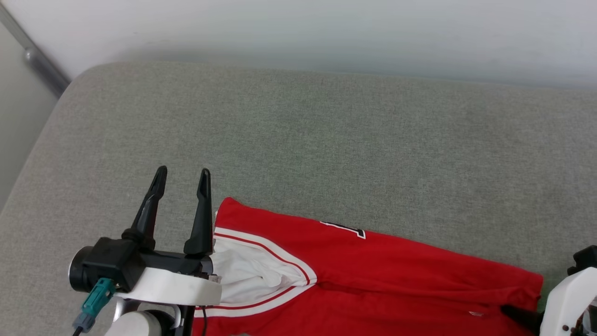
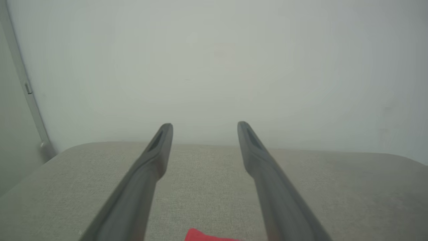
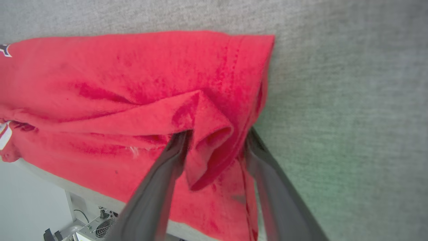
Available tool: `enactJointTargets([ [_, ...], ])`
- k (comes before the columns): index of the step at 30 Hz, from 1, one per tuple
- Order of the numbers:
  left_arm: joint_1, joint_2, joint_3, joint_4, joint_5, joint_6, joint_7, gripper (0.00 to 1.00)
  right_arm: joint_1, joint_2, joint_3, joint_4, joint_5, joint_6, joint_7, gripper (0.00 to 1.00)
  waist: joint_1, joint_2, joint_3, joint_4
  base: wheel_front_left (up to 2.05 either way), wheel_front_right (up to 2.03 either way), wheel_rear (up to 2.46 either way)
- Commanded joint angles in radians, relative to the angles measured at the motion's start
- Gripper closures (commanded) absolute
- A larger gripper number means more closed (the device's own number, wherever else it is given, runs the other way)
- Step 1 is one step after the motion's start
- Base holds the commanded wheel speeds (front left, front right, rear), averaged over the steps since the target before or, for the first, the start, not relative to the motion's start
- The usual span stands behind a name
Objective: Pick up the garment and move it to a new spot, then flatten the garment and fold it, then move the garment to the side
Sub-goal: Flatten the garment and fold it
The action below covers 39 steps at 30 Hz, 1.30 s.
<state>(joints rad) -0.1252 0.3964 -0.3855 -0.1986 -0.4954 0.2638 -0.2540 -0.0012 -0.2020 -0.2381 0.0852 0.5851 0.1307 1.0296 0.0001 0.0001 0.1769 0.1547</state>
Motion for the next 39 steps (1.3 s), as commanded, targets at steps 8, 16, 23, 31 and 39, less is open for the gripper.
enactJointTargets([
  [8,0.026,0.011,-0.014,0.032,0.0,0.007,0.02,0.0,-0.014,-0.044,0.067,0.015,0.049,0.0,-0.059,1.0,-0.0001,-0.0001,-0.072,-0.031,0.0,0.0,0.0],
  [16,0.063,0.027,-0.021,0.033,0.005,0.022,0.043,0.0,-0.02,-0.106,0.069,0.016,0.055,0.0,-0.111,1.0,-0.0001,-0.0001,-0.134,-0.069,0.0,0.0,0.0],
  [23,0.078,0.037,-0.016,0.016,0.008,0.04,0.053,0.0,-0.031,-0.15,-0.053,0.044,0.021,0.0,-0.129,1.0,-0.0001,-0.0001,-0.137,-0.104,0.0,0.0,0.0],
  [31,0.063,0.031,-0.02,0.015,0.008,0.038,0.041,0.0,-0.069,-0.111,-0.232,0.041,0.023,0.0,-0.067,1.0,-0.0001,-0.0001,-0.126,-0.122,0.0,0.0,0.0],
  [39,0.061,0.025,-0.028,0.028,0.004,0.038,0.039,0.0,-0.124,0.105,-0.298,-0.007,0.166,0.0,0.233,1.0,-0.0001,-0.0001,-0.136,-0.122,0.0,0.0,0.0],
])
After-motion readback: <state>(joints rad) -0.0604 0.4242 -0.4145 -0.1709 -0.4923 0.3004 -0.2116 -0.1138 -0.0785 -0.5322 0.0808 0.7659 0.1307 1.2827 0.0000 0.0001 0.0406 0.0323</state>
